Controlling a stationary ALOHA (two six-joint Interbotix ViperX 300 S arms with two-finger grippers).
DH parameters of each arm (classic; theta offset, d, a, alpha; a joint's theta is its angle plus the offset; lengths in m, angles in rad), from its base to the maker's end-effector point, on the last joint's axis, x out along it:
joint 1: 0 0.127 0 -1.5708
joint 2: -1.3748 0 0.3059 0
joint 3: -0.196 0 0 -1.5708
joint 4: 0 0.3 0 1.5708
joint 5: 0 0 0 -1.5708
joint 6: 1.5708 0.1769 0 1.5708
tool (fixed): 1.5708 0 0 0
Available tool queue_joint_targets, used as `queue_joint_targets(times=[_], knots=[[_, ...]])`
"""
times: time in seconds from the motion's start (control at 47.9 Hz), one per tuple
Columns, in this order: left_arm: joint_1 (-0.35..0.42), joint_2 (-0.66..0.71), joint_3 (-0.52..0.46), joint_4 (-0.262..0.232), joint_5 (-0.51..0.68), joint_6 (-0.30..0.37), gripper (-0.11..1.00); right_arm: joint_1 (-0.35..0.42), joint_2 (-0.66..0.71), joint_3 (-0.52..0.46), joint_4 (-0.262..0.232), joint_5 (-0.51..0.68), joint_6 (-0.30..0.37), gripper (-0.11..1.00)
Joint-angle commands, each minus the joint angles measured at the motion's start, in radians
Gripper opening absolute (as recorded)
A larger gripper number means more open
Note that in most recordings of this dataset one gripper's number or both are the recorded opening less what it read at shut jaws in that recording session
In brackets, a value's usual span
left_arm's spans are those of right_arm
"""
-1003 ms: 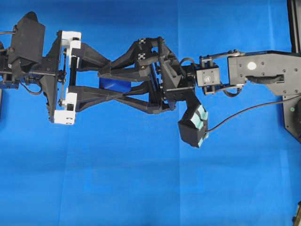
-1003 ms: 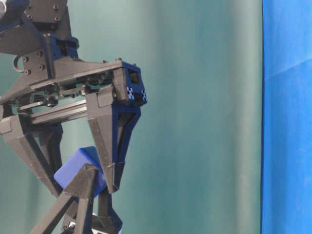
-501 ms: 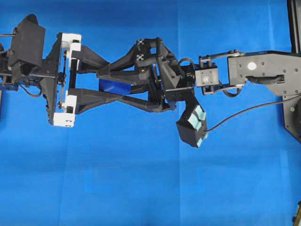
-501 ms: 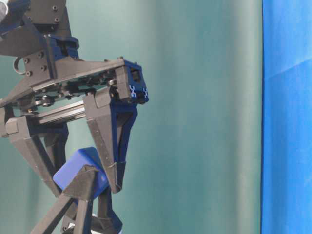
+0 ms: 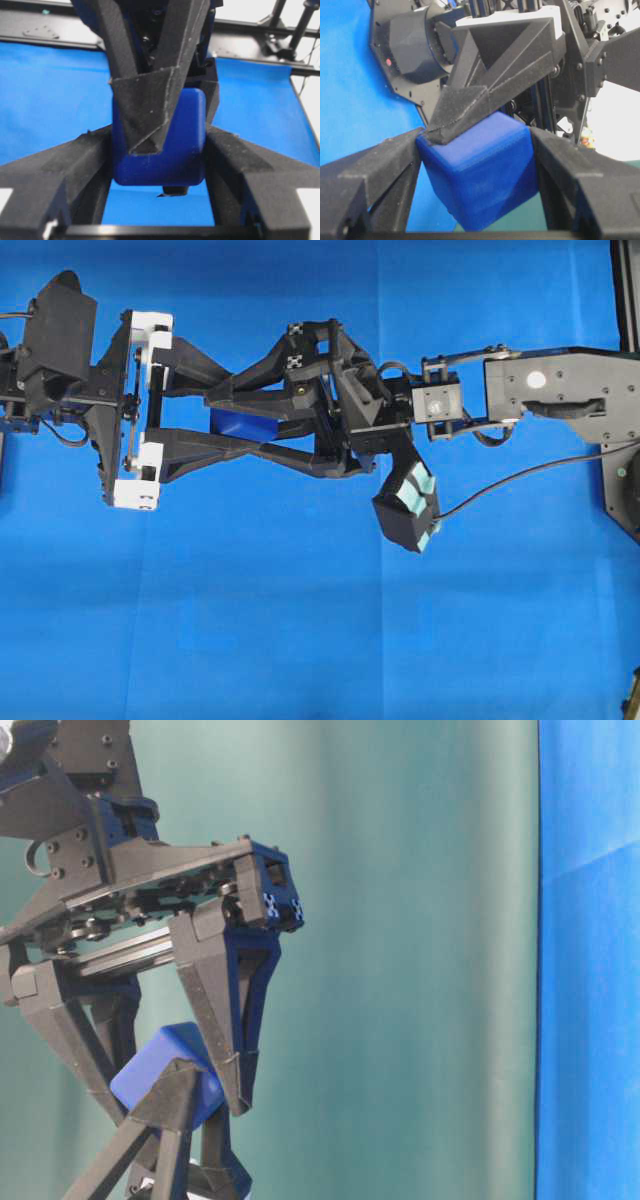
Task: Handover the blue block to the right arm after grasping it with the left arm, then place it in the designated position.
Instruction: 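Close the right gripper on the cube and open the left gripper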
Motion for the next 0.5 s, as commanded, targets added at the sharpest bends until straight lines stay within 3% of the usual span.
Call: queue_joint_targets(times=[0.0, 0.397, 0.439, 0.48], knots=[[-0.014, -0.014, -0.017, 0.002, -0.005, 0.008, 0.46, -0.006, -0.015, -0.028, 0.005, -0.003, 0.009, 0.53], [-0.014, -0.009, -0.018, 0.0, -0.008, -0.002, 0.47, -0.005, -0.015, -0.026, 0.006, -0.003, 0.009, 0.53], [-0.014, -0.009, -0.018, 0.002, -0.008, -0.002, 0.52, -0.005, -0.015, -0.026, 0.006, -0.003, 0.011, 0.53], [-0.015, -0.009, -0.018, 0.002, -0.005, -0.002, 0.64, -0.003, -0.015, -0.026, 0.006, -0.003, 0.011, 0.53]])
